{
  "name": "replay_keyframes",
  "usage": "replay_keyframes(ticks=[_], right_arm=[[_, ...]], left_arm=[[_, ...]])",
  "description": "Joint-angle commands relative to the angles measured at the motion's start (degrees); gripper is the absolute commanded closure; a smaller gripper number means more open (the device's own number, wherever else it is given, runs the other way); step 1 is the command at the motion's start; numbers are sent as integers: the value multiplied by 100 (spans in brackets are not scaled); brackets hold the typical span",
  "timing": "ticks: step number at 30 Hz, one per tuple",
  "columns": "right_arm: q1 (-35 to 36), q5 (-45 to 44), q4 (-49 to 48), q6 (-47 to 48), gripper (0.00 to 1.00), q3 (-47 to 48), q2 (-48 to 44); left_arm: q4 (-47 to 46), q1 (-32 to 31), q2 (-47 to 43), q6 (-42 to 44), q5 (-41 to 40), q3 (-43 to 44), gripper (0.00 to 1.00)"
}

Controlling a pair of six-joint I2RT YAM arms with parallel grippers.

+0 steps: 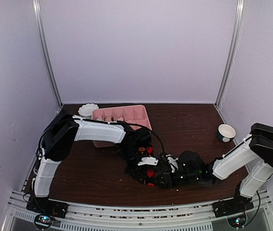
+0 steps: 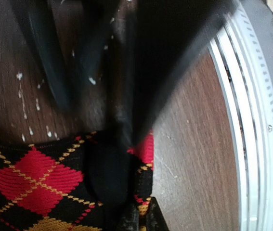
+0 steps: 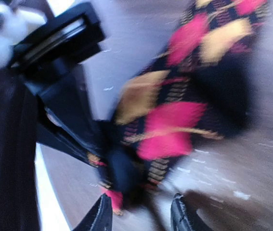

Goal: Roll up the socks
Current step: Roll the sock.

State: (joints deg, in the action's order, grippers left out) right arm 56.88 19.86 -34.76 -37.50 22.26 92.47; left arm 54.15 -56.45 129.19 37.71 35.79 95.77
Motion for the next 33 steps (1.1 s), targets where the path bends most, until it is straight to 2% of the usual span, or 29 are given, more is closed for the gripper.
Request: replay_keyframes(ticks=[1, 4, 8, 9, 10, 11, 12, 15, 17, 19, 21, 24, 27, 30, 33], right_arm=[[21, -1596, 1854, 426, 56, -426, -600], [166, -2133, 2107, 489, 56, -609, -1135], [661, -3268, 2670, 626, 54, -626, -1863], [849, -3642, 2869, 673, 48, -577, -2030], [1016, -4030, 3031, 719, 28, -530, -2186], [1154, -4364, 3160, 741, 3, -483, -2315], [1227, -4631, 3294, 717, 0, -442, -2421], [1253, -5103, 3420, 574, 0, -358, -2663], [1172, -5365, 3592, -112, 0, -366, -2762], [1129, -5370, 3209, -211, 0, -579, -2851], [1202, -4870, 2347, 484, 0, -829, -2895], [1911, -4650, 1064, 1979, 0, -1048, -2672], [2353, -4374, 760, 2991, 1, -781, -2132], [2378, -3647, 776, 3564, 10, -171, -1425], [2380, -3282, 784, 4080, 26, 419, -655]], left_arm=[[1050, 227, 494, -243, 278, 388, 100], [1449, 359, 766, -262, 677, 646, 100], [1890, 456, 1056, -147, 950, 867, 100], [1996, 465, 1114, -107, 997, 916, 100], [2082, 477, 1162, -65, 1086, 958, 100], [2184, 495, 1207, -25, 1179, 1007, 100], [2286, 509, 1258, 18, 1256, 1065, 100], [2681, 529, 1397, 344, 1432, 1245, 100], [2711, 529, 1416, 354, 1359, 1258, 100], [2552, 544, 1400, 205, 1209, 1228, 100], [2418, 591, 1405, 21, 1145, 1225, 100], [2331, 625, 1448, -207, 1081, 1262, 100], [2267, 626, 1465, -342, 898, 1285, 100], [2215, 625, 1458, -436, 767, 1310, 100], [2233, 630, 1471, -405, 795, 1320, 99]])
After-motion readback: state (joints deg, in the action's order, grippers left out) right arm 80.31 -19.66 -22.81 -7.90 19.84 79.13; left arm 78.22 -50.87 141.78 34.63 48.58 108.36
